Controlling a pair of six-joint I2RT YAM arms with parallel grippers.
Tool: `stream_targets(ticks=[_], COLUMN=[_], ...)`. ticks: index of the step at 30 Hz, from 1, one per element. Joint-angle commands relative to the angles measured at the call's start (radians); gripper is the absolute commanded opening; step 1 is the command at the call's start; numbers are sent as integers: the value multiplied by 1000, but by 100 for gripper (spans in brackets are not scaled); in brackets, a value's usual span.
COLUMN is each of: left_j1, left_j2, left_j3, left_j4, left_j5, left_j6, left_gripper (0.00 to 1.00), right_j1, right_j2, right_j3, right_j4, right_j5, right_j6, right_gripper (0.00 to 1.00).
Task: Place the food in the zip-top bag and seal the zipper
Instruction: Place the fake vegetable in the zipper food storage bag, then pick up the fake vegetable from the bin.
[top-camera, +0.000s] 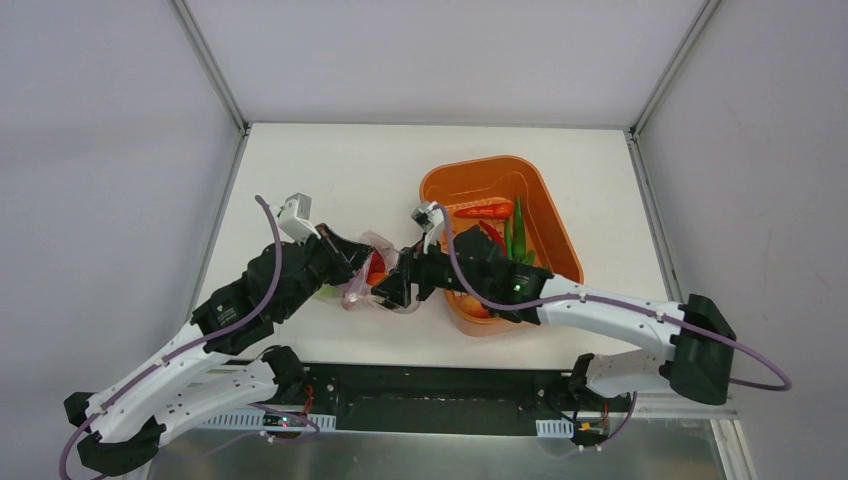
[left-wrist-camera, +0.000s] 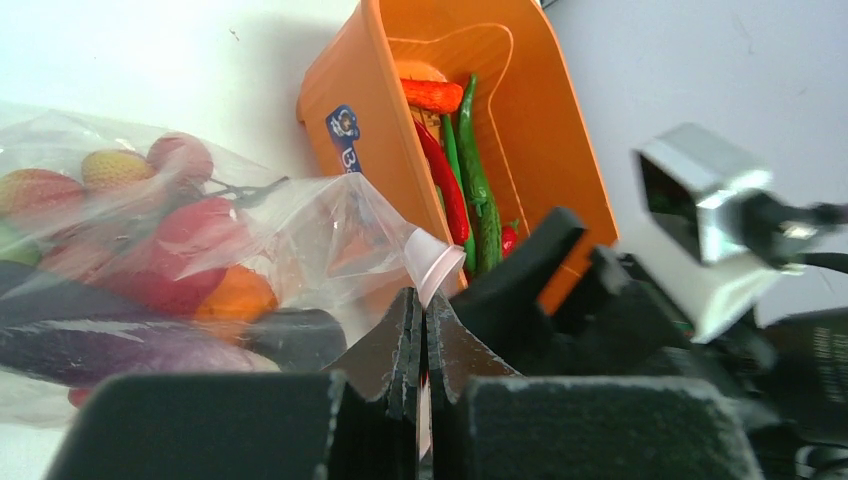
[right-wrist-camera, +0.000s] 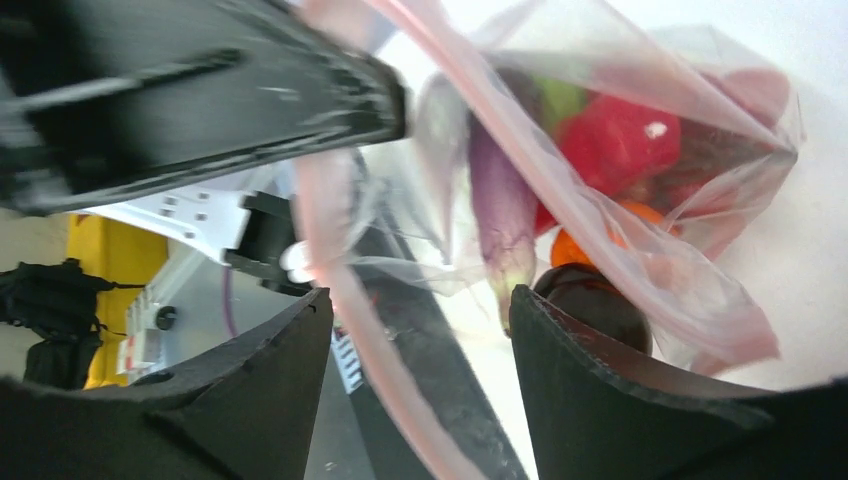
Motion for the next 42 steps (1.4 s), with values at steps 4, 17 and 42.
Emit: stream_targets(ticks=[4, 17, 42], left_j1=[-9, -7, 165], left_j2=[-10, 51, 340], left_j3=[36, 226, 487], left_j4=[27, -179, -342], left_j5=[-47, -208, -146], left_j6=[28, 137, 258], left_gripper=[0, 0, 0], right_j1=[1, -217, -676], right_j2=[-195, -354, 214], right_j3=[-27, -22, 169], right_j4=[-27, -285, -385], right_j5=[11, 550, 342], right_j6=[-8, -113, 26], right_gripper=[66, 70, 80])
